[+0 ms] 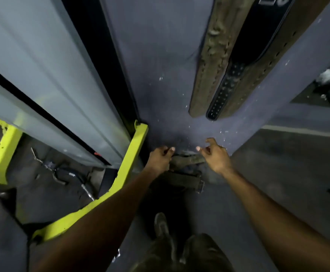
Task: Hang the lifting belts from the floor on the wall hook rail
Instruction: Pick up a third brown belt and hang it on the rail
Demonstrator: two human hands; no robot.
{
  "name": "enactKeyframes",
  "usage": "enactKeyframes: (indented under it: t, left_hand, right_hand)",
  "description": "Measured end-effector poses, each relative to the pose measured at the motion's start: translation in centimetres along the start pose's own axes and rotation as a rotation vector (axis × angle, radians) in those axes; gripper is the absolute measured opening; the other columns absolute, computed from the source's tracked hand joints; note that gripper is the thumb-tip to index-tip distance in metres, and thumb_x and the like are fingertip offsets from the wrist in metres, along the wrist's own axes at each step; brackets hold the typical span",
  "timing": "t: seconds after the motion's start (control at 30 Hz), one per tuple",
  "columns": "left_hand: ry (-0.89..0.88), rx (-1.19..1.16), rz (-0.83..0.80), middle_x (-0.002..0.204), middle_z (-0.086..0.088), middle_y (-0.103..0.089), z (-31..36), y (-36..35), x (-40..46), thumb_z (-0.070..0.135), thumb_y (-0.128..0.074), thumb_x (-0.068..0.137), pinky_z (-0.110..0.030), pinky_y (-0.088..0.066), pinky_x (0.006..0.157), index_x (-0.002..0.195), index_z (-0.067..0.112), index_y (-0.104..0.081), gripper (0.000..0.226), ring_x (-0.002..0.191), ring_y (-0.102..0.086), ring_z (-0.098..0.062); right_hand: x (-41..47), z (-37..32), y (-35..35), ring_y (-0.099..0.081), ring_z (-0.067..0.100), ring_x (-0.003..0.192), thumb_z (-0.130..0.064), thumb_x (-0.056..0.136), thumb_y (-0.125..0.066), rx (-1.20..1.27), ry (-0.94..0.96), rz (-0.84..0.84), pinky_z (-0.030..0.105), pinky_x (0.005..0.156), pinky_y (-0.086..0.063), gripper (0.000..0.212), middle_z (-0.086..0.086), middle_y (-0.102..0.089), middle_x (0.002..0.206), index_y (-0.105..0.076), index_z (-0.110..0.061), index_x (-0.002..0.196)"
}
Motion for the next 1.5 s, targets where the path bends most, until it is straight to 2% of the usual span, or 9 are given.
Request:
enactKeyframes:
  t: [0.33, 0.57, 0.7, 0.83, 0.93, 1.03, 1.13, 1.3, 1.5]
  left_hand:
    - [0.118, 0.185, -0.165, 0.121, -0.017, -0.074, -12.8, -8.2, 7.7, 0.033, -0.057, 0.104, -0.031, -0.053, 0.088, 0.123, 0.010, -0.071, 0.032, 0.116, -0.070, -0.033]
    - [0.118, 0.255, -0.231, 0.098, -0.008, -0.072, -27.6, -21.3, 22.5, 0.029, -0.066, 0.100, -0.024, -0.044, 0.078, 0.106, 0.010, -0.073, 0.021, 0.093, -0.068, -0.020]
    - [0.091, 0.390, -0.372, 0.102, -0.026, -0.067, -36.4, -29.2, 30.4, 0.007, -0.059, 0.103, -0.026, -0.049, 0.087, 0.115, -0.017, -0.059, 0.027, 0.106, -0.070, -0.025]
    - [-0.054, 0.673, -0.403, 0.134, -0.025, -0.065, -40.2, -35.4, 36.7, 0.031, -0.056, 0.105, -0.038, -0.044, 0.100, 0.129, 0.002, -0.063, 0.039, 0.127, -0.059, -0.041]
    - [-0.047, 0.709, -0.494, 0.150, -0.022, -0.054, -42.8, -40.4, 39.8, 0.036, -0.055, 0.105, -0.041, -0.042, 0.109, 0.151, 0.008, -0.045, 0.055, 0.139, -0.050, -0.041]
    - [-0.024, 0.838, -0.596, 0.164, -0.016, -0.039, -45.0, -44.3, 41.0, 0.056, -0.053, 0.099, -0.048, -0.035, 0.121, 0.162, 0.016, -0.026, 0.080, 0.150, -0.037, -0.039]
    - [-0.090, 0.864, -0.499, 0.157, -0.009, -0.050, -43.4, -45.1, 41.2, 0.070, -0.048, 0.091, -0.052, -0.036, 0.118, 0.150, 0.024, -0.047, 0.075, 0.147, -0.043, -0.036]
    - [-0.022, 0.467, -0.547, 0.129, -0.013, -0.069, -37.6, -43.8, 37.0, 0.047, -0.065, 0.097, -0.023, -0.037, 0.087, 0.121, 0.009, -0.070, 0.045, 0.121, -0.063, -0.026]
    - [0.080, 0.207, -0.503, 0.119, -0.019, -0.075, -28.8, -37.7, 30.4, 0.028, -0.069, 0.098, -0.048, -0.053, 0.103, 0.116, 0.002, -0.075, 0.032, 0.116, -0.069, -0.030]
  right_hand:
    - [2.2, 15.4, -14.3, -0.069, 0.030, 0.116, -0.037, 0.099, -0.069, 0.165, -0.375, -0.163, 0.028, 0.083, -0.044, 0.044, 0.013, -0.073, 0.125, -0.062, -0.008, 0.131]
    - [7.9, 34.3, -32.4, -0.075, 0.033, 0.105, -0.035, 0.100, -0.066, 0.398, -0.615, -0.231, 0.053, 0.097, -0.057, 0.022, 0.011, -0.078, 0.107, -0.067, -0.020, 0.116]
    - [11.7, 43.6, -41.4, -0.076, 0.025, 0.089, -0.038, 0.099, -0.067, 0.512, -0.698, -0.210, 0.049, 0.092, -0.060, 0.011, 0.008, -0.078, 0.097, -0.063, -0.032, 0.092]
    - [14.1, 50.2, -48.4, -0.071, 0.015, 0.083, -0.038, 0.103, -0.062, 0.725, -0.881, -0.240, 0.028, 0.073, -0.058, 0.019, 0.018, -0.073, 0.120, -0.064, -0.022, 0.114]
    - [15.6, 53.2, -52.6, -0.070, 0.020, 0.100, -0.042, 0.106, -0.056, 0.981, -0.998, -0.222, 0.029, 0.082, -0.058, 0.050, 0.015, -0.066, 0.134, -0.053, -0.013, 0.147]
    - [17.1, 54.8, -54.2, -0.070, 0.019, 0.103, -0.041, 0.106, -0.057, 1.236, -1.084, -0.025, 0.033, 0.094, -0.056, 0.048, 0.012, -0.065, 0.137, -0.053, -0.019, 0.148]
    - [17.0, 54.7, -53.3, -0.071, 0.017, 0.091, -0.043, 0.102, -0.063, 1.384, -1.143, 0.166, 0.031, 0.083, -0.059, 0.032, 0.008, -0.071, 0.120, -0.065, -0.021, 0.126]
    - [14.6, 52.1, -47.5, -0.066, 0.019, 0.098, -0.063, 0.100, -0.053, 1.493, -1.189, 0.217, 0.038, 0.095, -0.047, 0.060, 0.008, -0.063, 0.141, -0.056, -0.023, 0.146]
    - [12.4, 46.0, -38.0, -0.064, 0.030, 0.126, -0.057, 0.104, -0.050, 1.454, -1.254, 0.103, 0.041, 0.092, -0.053, 0.057, 0.008, -0.065, 0.143, -0.056, -0.022, 0.147]
Point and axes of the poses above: each hand's wrist, its own x-axis towards the middle knuckle, its own y-axis out of the back of the hand, z = x × y, the point moved 8 cm from there along x, towards the middle knuckle
